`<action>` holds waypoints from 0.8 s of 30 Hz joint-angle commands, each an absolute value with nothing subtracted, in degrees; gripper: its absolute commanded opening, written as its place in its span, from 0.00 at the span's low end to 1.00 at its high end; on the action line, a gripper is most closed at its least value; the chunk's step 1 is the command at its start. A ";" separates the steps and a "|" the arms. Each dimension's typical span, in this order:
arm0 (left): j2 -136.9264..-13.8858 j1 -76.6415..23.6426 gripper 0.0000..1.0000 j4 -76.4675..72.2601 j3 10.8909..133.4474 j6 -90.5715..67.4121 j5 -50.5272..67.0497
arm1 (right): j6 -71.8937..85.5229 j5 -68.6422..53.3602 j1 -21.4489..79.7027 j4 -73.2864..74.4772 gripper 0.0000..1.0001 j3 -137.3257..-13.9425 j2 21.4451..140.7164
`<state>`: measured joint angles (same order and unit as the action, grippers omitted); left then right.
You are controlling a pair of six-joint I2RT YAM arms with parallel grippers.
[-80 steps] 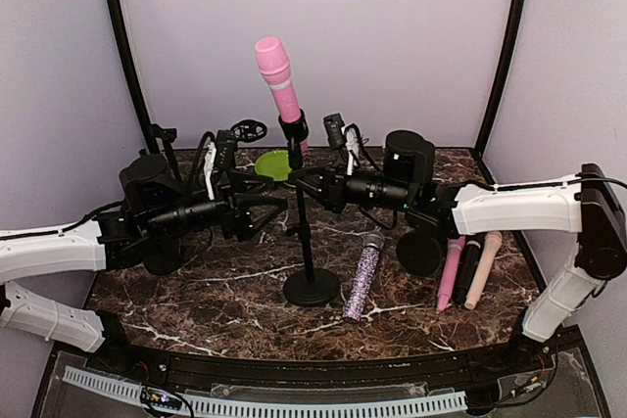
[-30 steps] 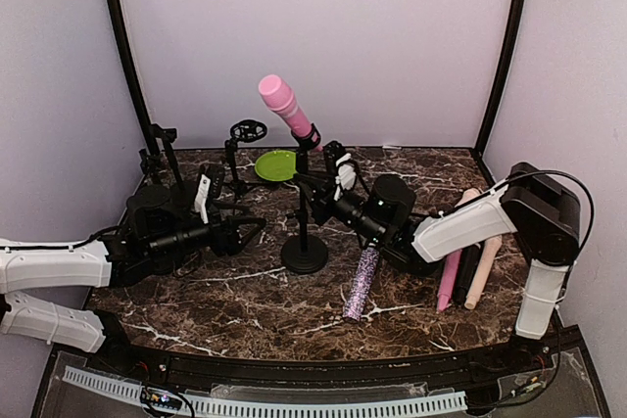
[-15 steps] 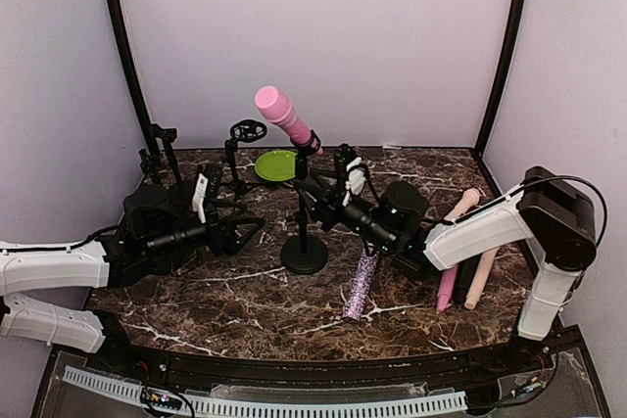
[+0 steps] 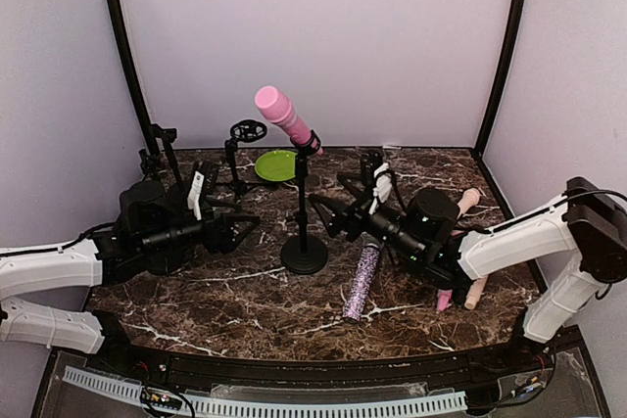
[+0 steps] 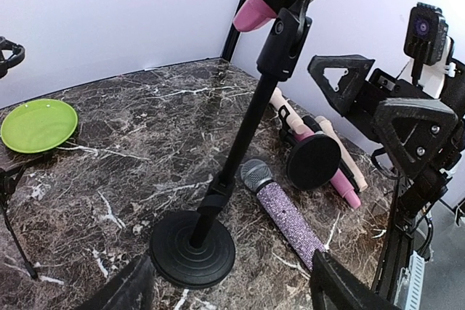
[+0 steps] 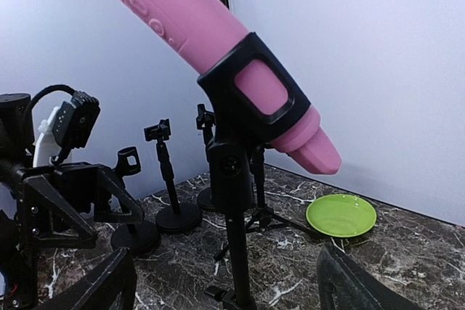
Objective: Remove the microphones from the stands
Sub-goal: Unscrew the knob on the microphone stand.
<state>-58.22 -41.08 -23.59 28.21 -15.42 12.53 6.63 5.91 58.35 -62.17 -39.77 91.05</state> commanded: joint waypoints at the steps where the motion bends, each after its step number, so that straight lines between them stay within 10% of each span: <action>1: -56.23 -40.82 0.76 -18.53 31.28 -17.09 11.64 | 7.74 6.06 58.70 -59.04 0.88 -37.53 83.83; 24: -73.51 -40.99 0.70 -11.80 47.94 -3.66 13.19 | 31.70 2.10 31.07 -14.37 0.92 -51.30 72.12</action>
